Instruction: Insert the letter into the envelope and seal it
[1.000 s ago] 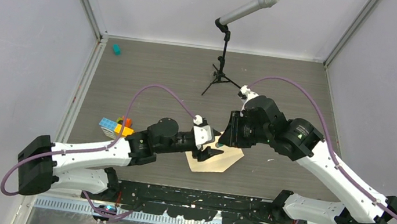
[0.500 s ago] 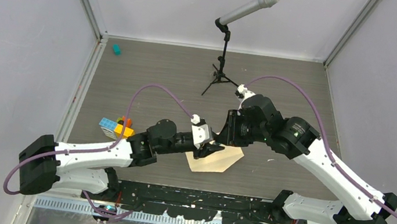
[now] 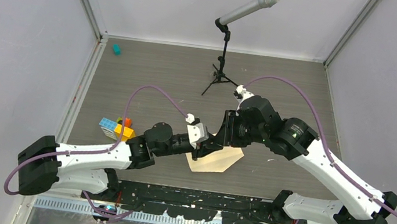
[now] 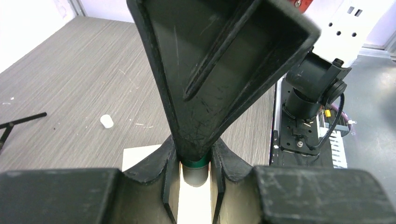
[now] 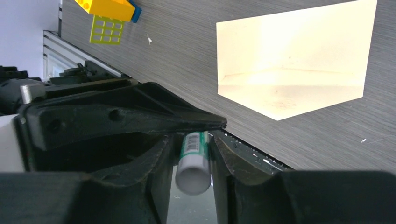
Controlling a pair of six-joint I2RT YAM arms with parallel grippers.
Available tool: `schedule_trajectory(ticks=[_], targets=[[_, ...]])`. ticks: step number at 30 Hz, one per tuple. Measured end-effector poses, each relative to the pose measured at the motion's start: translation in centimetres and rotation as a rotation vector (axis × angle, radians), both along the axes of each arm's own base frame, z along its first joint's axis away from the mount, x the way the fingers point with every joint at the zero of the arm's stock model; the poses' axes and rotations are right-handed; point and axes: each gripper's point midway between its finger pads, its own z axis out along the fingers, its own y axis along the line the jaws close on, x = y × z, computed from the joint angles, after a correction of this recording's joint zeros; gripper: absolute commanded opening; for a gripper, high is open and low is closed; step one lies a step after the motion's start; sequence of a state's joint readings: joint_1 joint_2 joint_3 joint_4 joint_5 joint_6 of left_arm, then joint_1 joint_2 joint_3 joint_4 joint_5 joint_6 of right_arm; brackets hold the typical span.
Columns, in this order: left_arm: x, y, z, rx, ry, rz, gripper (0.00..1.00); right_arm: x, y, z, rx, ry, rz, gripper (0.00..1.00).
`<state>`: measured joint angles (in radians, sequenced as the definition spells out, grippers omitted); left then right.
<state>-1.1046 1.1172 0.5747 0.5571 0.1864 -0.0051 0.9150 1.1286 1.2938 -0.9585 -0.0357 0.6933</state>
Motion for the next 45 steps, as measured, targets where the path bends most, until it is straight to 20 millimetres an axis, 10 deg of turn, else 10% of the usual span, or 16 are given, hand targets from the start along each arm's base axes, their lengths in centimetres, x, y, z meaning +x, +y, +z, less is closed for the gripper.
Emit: schedule_trajectory(ticks=[20,29,36,45], targets=[[0.7,0.9,-1.6,0.009,0.074,0.073,0.00,1.1,-0.3,0.8,-0.011,-0.060,-0.056,0.38],[0.6,0.9,-1.7,0.010,0.078,0.072,0.00,1.2,-0.5,0.7,-0.026,-0.072,-0.057,0.06],[0.6,0.9,-2.0,0.020,0.088,0.072,0.48,1.1,-0.3,0.3,-0.040,-0.069,-0.043,0.01],[0.6,0.7,-2.1,0.019,0.107,0.071,0.52,0.8,0.1,-0.2,-0.058,-0.057,-0.025,0.01]])
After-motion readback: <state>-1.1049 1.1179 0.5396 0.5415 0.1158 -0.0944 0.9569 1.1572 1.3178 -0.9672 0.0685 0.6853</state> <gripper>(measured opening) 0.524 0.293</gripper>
